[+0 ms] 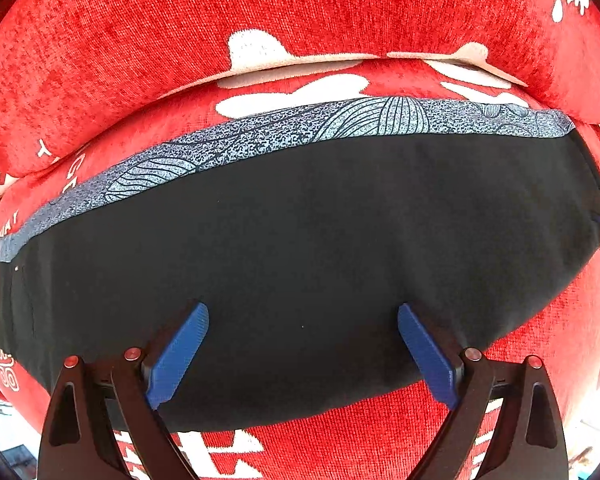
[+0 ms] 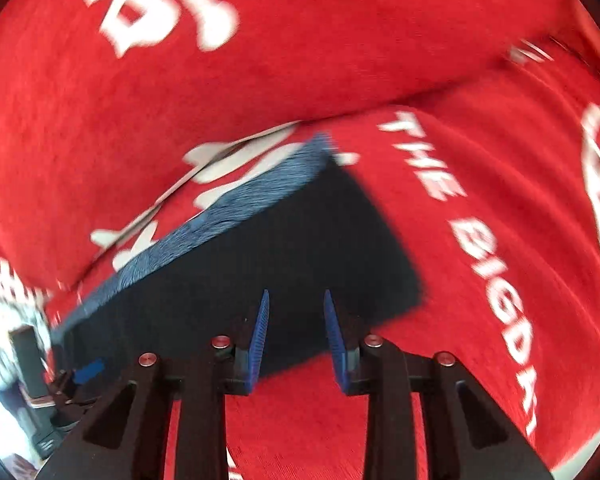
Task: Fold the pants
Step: 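Grasp the trouser leg end with the right gripper and lift it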
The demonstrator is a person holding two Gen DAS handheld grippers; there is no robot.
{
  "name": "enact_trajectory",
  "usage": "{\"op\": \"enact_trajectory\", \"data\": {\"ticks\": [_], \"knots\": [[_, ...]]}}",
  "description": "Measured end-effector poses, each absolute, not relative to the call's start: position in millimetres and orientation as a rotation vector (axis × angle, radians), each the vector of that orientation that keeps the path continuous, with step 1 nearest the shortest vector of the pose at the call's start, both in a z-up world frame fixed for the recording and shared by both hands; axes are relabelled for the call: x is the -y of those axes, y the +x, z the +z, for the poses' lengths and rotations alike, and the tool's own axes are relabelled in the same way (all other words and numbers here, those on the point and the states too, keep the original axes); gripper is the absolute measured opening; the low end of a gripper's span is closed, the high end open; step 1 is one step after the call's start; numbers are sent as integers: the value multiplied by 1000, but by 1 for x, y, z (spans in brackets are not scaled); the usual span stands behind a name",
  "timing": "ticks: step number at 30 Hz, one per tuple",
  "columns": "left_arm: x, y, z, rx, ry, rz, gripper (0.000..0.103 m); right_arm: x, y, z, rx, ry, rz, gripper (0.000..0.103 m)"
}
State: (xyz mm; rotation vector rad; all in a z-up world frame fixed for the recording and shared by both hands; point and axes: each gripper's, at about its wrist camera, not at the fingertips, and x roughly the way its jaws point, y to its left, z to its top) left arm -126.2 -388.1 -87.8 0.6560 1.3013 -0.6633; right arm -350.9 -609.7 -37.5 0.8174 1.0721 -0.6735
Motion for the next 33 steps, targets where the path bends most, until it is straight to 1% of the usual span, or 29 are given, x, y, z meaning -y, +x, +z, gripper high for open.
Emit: {"op": "enact_trajectory", "data": {"ticks": [2,4,6,7,12,15,25,29,33], "knots": [[388,-127,-88,-1306,661,-665,97,606,-344,-54,-1136,770,-680,33],[390,-126,-88,-1318,664,-667,97,604,-348,-53,-1104,768,-688,33],[398,-122,-91,-1321,668,-672,97,605,-356,-50,-1113,792,-718,33],[400,-121,-92,-1319,671,-668,100,606,-361,-48,-1109,811,-725,33],[399,-112,-98,-1340,655,-662,100,607,-391,-38,-1054,935,-724,34],[400,-111,-98,-1332,665,-668,100,603,-405,-37,-1034,1006,-721,37],[406,-112,-93,-1320,685,-667,100,583,-424,-60,-963,1221,-669,38],[411,-112,-87,-1308,678,-676,100,586,-433,-63,-918,1267,-671,43],[420,-124,-79,-1299,680,-682,100,593,-439,-67,-860,1320,-669,43]]}}
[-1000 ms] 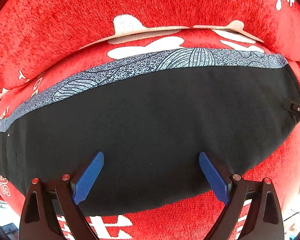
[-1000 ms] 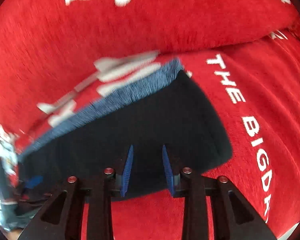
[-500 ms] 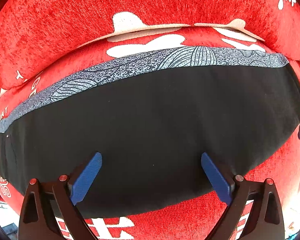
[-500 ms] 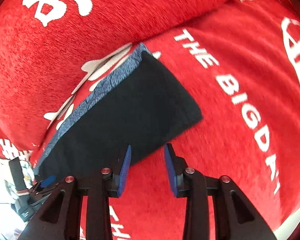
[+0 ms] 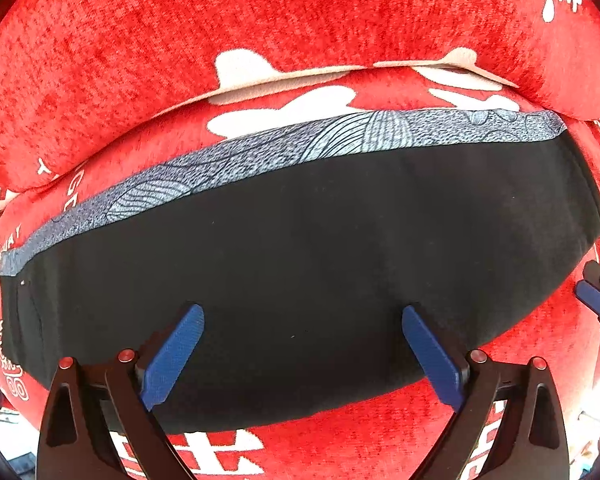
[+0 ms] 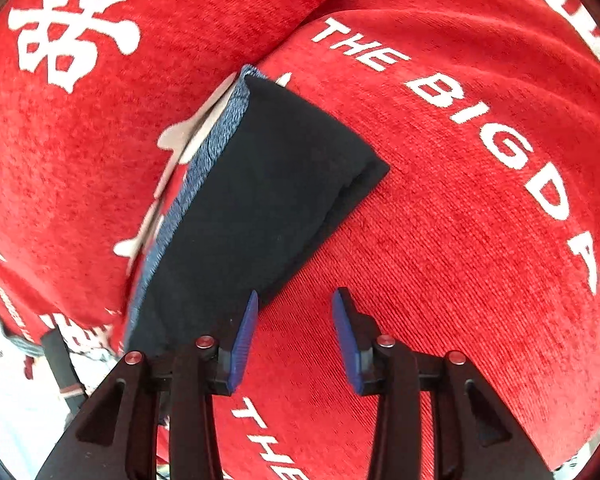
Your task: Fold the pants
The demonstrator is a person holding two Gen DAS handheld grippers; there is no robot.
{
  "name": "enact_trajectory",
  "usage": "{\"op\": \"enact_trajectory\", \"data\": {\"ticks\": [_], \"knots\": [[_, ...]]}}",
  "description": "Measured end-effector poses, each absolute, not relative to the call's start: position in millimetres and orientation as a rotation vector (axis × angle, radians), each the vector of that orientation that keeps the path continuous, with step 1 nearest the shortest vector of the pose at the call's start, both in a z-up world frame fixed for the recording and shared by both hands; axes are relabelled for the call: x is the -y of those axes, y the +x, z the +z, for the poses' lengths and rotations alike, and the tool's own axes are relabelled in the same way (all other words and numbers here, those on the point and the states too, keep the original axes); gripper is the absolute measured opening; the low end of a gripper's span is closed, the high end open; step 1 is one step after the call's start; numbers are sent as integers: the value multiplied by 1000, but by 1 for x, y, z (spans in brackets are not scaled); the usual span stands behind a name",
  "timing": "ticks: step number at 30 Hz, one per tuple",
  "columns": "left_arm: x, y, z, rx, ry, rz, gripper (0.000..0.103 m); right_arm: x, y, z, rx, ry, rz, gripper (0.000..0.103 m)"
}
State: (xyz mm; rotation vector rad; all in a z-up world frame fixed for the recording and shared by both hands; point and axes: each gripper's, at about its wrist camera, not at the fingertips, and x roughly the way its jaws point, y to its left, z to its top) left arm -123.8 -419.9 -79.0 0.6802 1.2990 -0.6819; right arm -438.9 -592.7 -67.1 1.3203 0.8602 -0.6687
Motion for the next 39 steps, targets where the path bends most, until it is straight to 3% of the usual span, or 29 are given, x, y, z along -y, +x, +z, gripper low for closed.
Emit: {"op": "enact_trajectory", "data": {"ticks": [16,18,19,20,24,29,32,39], "knots": [[446,-154,-90,-1331,701,-725,100,620,-436,-88,-529,1403,-644,51],[450,-148,-84,-1311,699,-734,96,625,-433,-91,-513,1460,-637,47],[454,-146,-77,-1279,690,-734,92,627,-430,-93,-537,1491,-631,27],[459,-140,-71,-1248,676,-728,92,629,-429,-94,-547,1505,-614,14],[491,-114,-64,-1210,593,-682,92,629,-423,-72,-541,1444,-545,13],[523,-113,-105,-1271,657,-679,92,625,-407,-46,-536,1367,-483,13],[526,-126,-103,-1185,705,-707,92,622,-392,-29,-558,1303,-447,13],[512,-99,-85,-1246,593,-753,92,599,-343,20,-658,1057,-397,13]]}}
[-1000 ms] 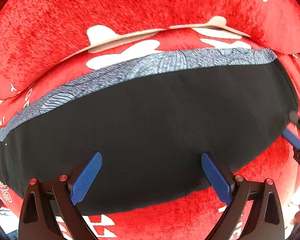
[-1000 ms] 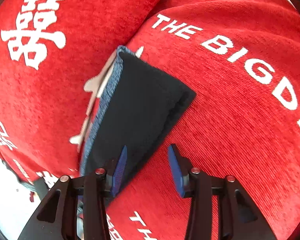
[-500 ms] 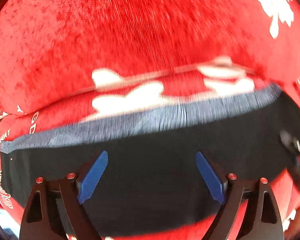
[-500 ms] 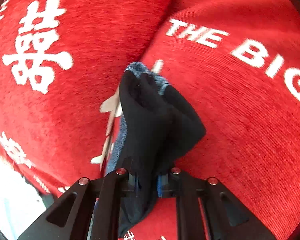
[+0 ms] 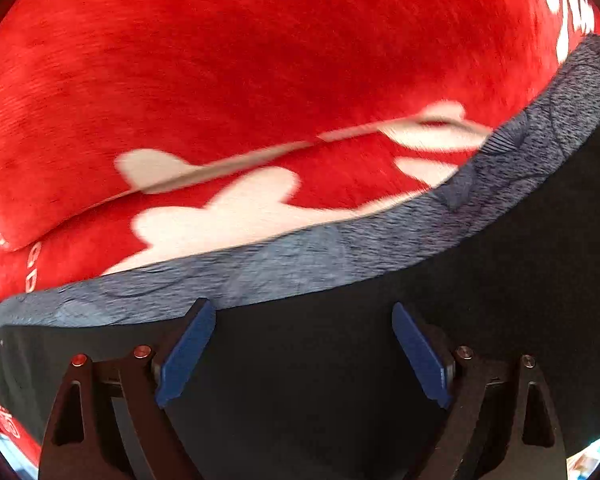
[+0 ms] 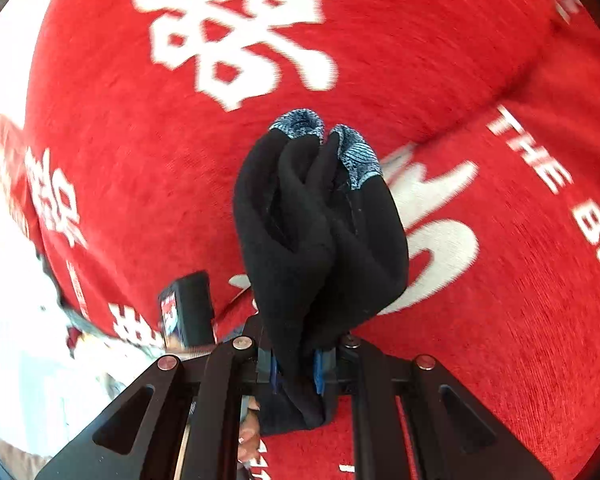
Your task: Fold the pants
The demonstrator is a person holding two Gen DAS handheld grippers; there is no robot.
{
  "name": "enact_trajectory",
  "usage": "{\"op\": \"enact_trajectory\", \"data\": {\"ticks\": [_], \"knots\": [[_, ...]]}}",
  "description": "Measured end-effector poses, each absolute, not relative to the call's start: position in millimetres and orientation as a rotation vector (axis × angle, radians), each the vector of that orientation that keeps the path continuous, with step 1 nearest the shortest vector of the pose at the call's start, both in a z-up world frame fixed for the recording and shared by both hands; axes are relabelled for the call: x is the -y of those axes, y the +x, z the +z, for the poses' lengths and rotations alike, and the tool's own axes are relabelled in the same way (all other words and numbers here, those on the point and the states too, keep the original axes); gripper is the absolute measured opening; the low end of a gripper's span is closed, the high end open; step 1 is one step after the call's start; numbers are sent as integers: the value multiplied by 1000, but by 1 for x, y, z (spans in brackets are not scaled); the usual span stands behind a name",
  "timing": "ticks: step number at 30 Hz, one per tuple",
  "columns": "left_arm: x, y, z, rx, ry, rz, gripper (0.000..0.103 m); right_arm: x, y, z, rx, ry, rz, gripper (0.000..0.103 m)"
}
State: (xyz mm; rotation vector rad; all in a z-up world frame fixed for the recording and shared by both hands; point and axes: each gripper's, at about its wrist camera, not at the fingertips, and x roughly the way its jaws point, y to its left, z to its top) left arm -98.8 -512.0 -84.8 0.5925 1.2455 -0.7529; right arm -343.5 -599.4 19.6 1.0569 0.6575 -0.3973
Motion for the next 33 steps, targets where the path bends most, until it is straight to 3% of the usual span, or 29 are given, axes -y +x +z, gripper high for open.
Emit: {"op": "enact_trajectory", "data": {"ticks": [8,13,15,20,22,27,29,33], "knots": [[428,-45,-45,-1196,483,-709,92,519,-278,62,-835,653,-387,14],[343,1,-40,-1194,461,-602,92,437,-207,32,-996,402,-384,16],[308,16,-47,-1205,465,-560,92,401,-186,-2,-1087,315,-371,21],[248,42,-51,-1235,463,-501,92,318,-147,-82,-1305,-82,-415,52],[235,45,-48,-1242,447,-507,92,297,-144,-77,-1314,-208,-417,54],[235,42,-43,-1297,382,-617,92,288,-164,-21,-1252,37,-260,56],[250,32,-43,-1347,330,-737,92,320,-181,-7,-1200,329,-274,62],[278,9,-55,-1502,252,-938,92,406,-239,-35,-1052,1037,-381,62]]}}
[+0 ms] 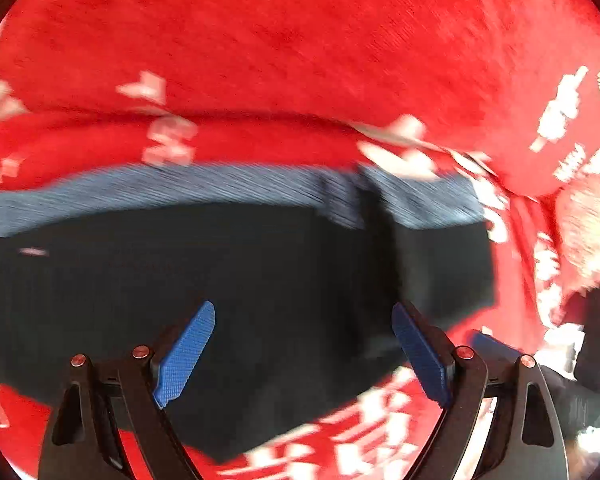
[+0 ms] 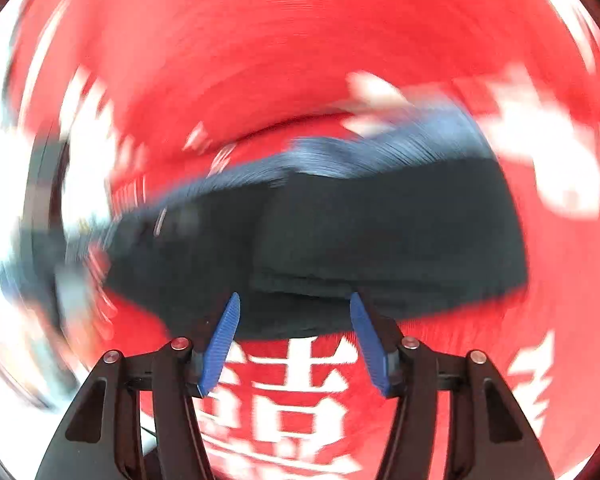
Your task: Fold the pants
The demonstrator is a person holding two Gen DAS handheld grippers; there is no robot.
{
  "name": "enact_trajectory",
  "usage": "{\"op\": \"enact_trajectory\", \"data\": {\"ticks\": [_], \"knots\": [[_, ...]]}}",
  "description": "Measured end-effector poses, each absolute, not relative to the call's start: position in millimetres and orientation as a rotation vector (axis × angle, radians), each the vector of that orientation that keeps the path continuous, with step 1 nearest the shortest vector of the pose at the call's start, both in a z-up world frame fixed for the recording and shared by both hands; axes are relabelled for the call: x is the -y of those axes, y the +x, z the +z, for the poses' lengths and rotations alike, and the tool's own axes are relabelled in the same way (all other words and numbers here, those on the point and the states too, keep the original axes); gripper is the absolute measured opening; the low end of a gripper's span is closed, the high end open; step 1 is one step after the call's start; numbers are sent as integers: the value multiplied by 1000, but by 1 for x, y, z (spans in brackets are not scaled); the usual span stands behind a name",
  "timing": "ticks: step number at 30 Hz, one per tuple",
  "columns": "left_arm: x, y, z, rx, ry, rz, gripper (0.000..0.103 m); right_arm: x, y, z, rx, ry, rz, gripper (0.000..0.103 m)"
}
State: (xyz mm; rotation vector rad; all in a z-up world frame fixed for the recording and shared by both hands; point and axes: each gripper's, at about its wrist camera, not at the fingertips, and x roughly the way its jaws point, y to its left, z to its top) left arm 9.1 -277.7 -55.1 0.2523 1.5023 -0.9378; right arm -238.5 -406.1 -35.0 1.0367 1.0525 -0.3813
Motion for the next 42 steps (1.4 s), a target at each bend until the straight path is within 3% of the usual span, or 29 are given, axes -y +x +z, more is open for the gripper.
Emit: {"op": "enact_trajectory", "data": {"ticks": [4,15,18,22,27,31,34,42], "knots": [[302,-11,-66,-1569,211,-1027,92,435,-273,-74,-884,1455,-366,62],[315,-28,-85,-1639,169,-1049,82,432,-269,-132,-700,1724,-389,60],[308,-28,-72,-1585,188,-1023,82,434,-262,-138,-707,1720,-427,14],[291,-23,-48,-1502,219,-1016,82,433,-255,-104,-670,1628,-358,13],[286,-23,-38,-1449,266,-1022,82,420,-234,-123,-874,1509,-436,14],[298,-24,-39,-1481,251,-1125,82,417,-238,-122,-890,1522,-398,25],[310,-27,-46,-1521,258,-1178,66,411,-249,-102,-914,1472,-315,28],[326,-34,-56,-1559,256,-1209,65,417,-269,-73,-932,1378,-313,28]]}}
